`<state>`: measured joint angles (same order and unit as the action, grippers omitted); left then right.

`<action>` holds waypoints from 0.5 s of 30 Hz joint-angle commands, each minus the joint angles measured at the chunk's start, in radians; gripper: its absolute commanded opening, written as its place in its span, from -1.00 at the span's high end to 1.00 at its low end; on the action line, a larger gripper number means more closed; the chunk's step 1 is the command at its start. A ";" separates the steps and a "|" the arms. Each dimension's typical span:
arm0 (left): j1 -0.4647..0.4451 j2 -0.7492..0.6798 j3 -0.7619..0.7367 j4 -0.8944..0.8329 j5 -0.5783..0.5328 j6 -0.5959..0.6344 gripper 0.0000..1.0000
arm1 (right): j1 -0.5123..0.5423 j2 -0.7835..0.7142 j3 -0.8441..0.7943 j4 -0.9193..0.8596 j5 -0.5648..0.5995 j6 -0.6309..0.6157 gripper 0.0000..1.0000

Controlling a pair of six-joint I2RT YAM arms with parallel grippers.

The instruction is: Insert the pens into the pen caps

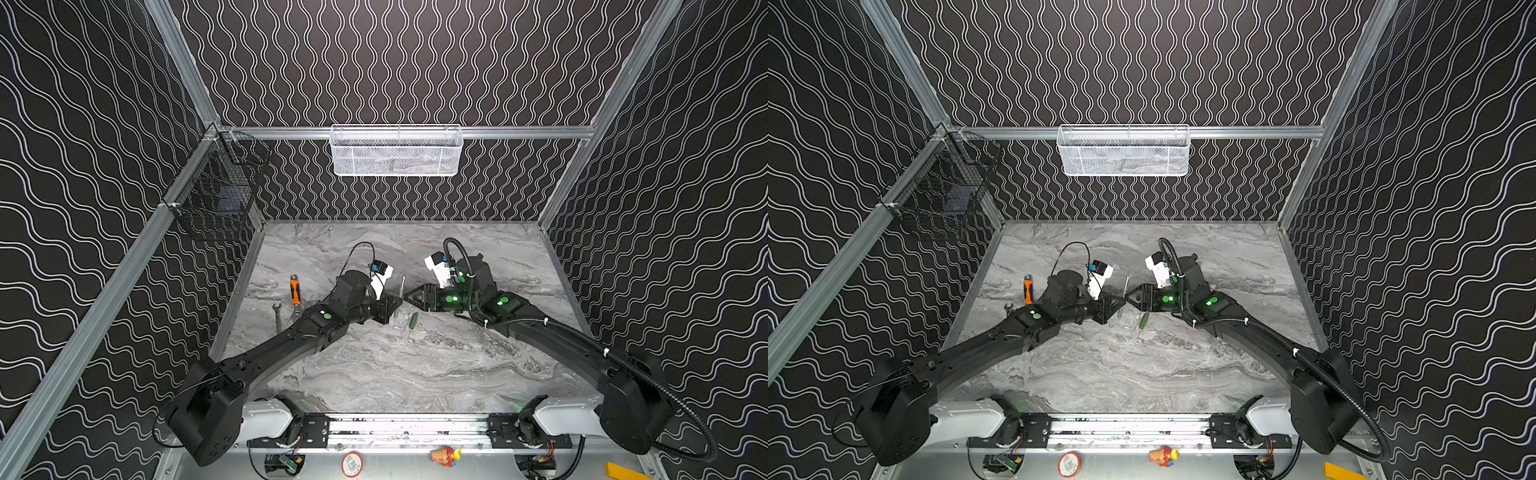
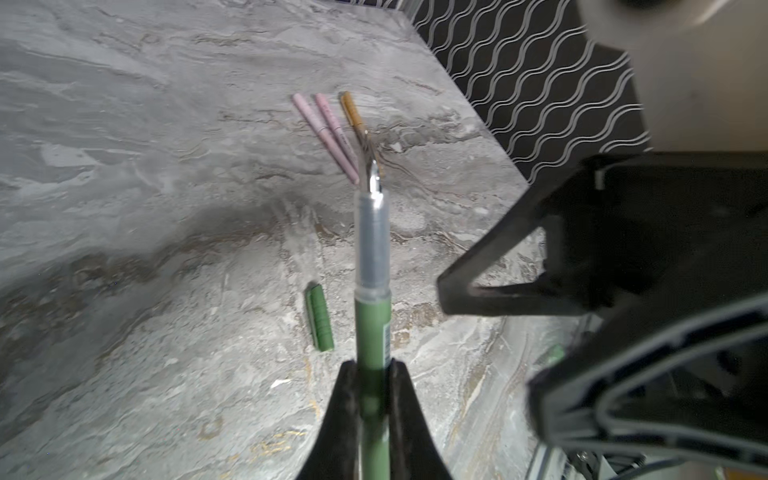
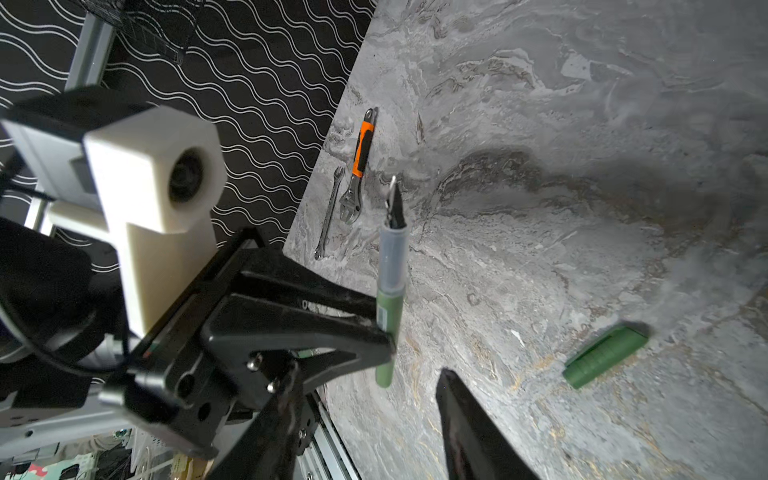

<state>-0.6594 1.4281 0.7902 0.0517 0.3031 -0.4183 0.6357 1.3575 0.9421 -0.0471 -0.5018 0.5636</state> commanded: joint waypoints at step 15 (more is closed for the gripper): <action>0.001 -0.021 -0.024 0.109 0.099 -0.050 0.97 | 0.012 0.051 0.030 0.082 0.034 0.036 0.27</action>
<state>-0.6601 1.4078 0.7658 0.1081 0.3824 -0.4652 0.6460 1.4029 0.9581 -0.0097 -0.4614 0.5838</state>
